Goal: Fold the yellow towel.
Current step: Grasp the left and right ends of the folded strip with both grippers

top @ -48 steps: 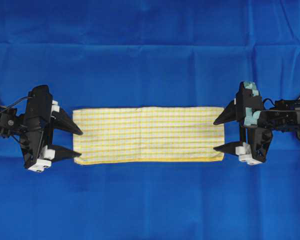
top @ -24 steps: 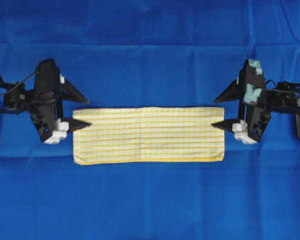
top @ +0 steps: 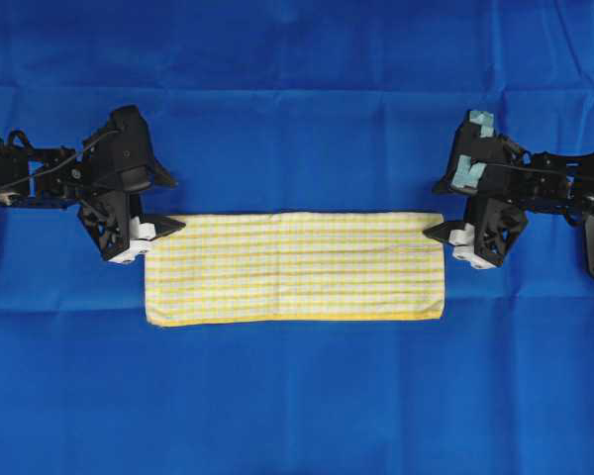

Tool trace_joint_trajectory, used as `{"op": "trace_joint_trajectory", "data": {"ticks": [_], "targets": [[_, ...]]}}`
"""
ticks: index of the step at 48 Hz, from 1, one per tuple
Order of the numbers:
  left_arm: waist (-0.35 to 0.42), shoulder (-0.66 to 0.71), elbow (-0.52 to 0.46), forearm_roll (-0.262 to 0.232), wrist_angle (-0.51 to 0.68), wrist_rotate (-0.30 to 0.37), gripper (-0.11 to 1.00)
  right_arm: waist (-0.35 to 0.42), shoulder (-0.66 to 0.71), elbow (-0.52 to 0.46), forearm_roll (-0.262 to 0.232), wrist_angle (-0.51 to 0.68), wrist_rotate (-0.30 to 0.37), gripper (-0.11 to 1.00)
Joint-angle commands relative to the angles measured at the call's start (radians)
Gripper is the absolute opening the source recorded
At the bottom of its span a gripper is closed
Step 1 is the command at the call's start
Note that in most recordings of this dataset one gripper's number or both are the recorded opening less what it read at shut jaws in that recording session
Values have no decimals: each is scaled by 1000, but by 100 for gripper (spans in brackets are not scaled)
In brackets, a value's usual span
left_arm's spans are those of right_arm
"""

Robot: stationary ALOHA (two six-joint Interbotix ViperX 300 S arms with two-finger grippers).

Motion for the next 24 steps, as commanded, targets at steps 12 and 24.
{"op": "trace_joint_trajectory", "data": {"ticks": [12,24], "targets": [[0,28,-66,0,172,-29,72,-2,-3,-14,2,8,0,78],[-3,31,-84,2,249,-21,50,-2,-3,-18,-3,34,-11,59]]}}
